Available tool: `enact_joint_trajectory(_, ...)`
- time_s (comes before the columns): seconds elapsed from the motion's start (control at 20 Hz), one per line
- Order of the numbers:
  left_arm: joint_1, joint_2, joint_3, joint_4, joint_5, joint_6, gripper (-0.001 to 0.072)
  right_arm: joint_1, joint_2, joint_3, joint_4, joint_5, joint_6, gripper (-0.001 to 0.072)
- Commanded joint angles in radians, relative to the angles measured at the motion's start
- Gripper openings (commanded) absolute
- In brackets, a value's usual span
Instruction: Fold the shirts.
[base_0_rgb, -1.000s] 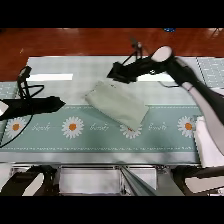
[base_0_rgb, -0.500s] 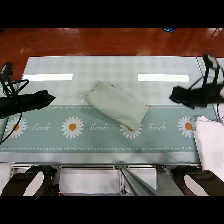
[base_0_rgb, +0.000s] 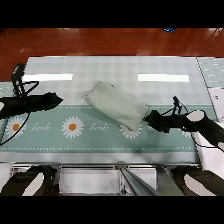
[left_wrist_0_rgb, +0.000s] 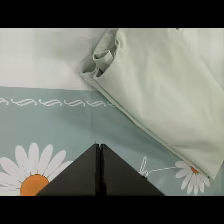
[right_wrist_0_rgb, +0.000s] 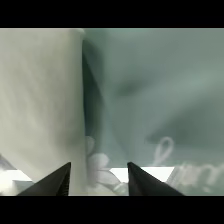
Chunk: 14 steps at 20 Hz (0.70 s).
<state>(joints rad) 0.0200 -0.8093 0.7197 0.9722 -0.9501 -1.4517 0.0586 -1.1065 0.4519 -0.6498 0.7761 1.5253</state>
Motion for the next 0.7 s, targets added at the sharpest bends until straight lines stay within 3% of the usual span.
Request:
enact_joint_trajectory(0.0, -0.027, -0.016, 0.001, -0.002, 0.001, 0.000, 0.0015, 0.000, -0.147, 0.018, 0.301, 0.008, -0.248, 0.0408)
enact_joint_trajectory(0.2, -0.027, -0.026, 0.001, -0.005, 0.008, 0.000, 0.0015, 0.074, -0.294, 0.164, 0.337, 0.016, -0.276, 0.0397)
enact_joint_trajectory(0.25, -0.027, -0.029, 0.001, -0.005, 0.010, 0.000, 0.0015, 0.109, -0.333, 0.214, 0.333, 0.018, -0.277, 0.0316)
enact_joint_trajectory(0.35, -0.027, -0.032, 0.001, -0.005, 0.012, 0.000, 0.0015, 0.173, -0.389, 0.327, 0.329, 0.026, -0.314, 0.0018)
enact_joint_trajectory(0.45, -0.027, -0.033, 0.001, -0.005, 0.011, 0.000, 0.0015, 0.212, -0.402, 0.459, 0.280, 0.043, -0.318, 0.0022)
enact_joint_trajectory(0.65, -0.027, -0.043, 0.001, -0.004, 0.026, 0.000, 0.0016, 0.231, -0.403, 0.843, -0.010, 0.121, -0.111, 0.0022)
